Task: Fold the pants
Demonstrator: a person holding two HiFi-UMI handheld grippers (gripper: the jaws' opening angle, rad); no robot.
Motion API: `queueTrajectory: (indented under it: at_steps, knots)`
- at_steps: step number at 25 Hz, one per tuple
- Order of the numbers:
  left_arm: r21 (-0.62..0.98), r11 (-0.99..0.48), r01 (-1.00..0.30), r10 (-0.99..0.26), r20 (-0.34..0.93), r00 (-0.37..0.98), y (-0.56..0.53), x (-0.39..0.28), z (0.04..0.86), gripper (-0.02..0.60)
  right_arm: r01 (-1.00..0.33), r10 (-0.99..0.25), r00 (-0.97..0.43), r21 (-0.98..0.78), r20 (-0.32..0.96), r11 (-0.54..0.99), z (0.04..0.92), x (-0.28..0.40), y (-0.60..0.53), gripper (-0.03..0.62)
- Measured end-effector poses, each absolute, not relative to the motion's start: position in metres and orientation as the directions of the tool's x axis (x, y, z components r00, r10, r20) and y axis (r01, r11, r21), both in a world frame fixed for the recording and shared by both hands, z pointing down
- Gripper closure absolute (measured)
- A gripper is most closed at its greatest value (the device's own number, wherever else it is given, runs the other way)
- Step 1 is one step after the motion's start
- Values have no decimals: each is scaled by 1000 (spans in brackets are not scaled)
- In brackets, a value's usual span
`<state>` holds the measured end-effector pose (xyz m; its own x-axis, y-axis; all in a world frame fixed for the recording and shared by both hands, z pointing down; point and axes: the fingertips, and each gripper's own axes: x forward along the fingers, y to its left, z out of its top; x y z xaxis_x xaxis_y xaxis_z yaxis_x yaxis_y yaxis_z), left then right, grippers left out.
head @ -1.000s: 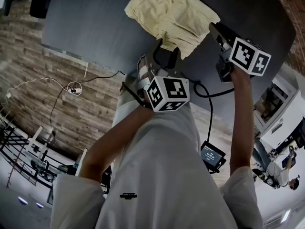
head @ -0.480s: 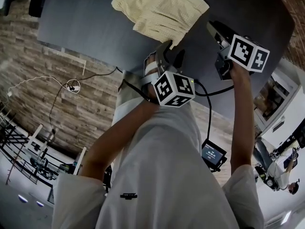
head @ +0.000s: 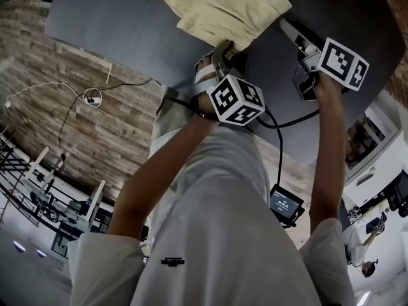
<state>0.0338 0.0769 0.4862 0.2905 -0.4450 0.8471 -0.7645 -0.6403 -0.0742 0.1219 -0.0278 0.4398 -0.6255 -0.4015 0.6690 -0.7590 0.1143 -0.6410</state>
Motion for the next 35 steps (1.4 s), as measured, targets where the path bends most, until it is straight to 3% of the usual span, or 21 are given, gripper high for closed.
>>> queueTrajectory:
  at_steps: [7,9,18,35]
  knots:
    - [-111,-664,-739,-436,861,263,79,31,486,381,-710,-369,-672,-701,642,71,455,101,-46,334]
    - [-128,-660,-740,-451,855,255,79,29,486,426,-704,-333,-683,-707,650,65,463,91,-43,339]
    - [-37,-649,-760,-404,863,304,81,28,480,472,-720,-313,-673,-691,670,70,467,89,-34,483]
    - [106,-713,-693,-292,853,432,155,76,467,508,-783,-348,-595,-620,725,46,451,141,44,531]
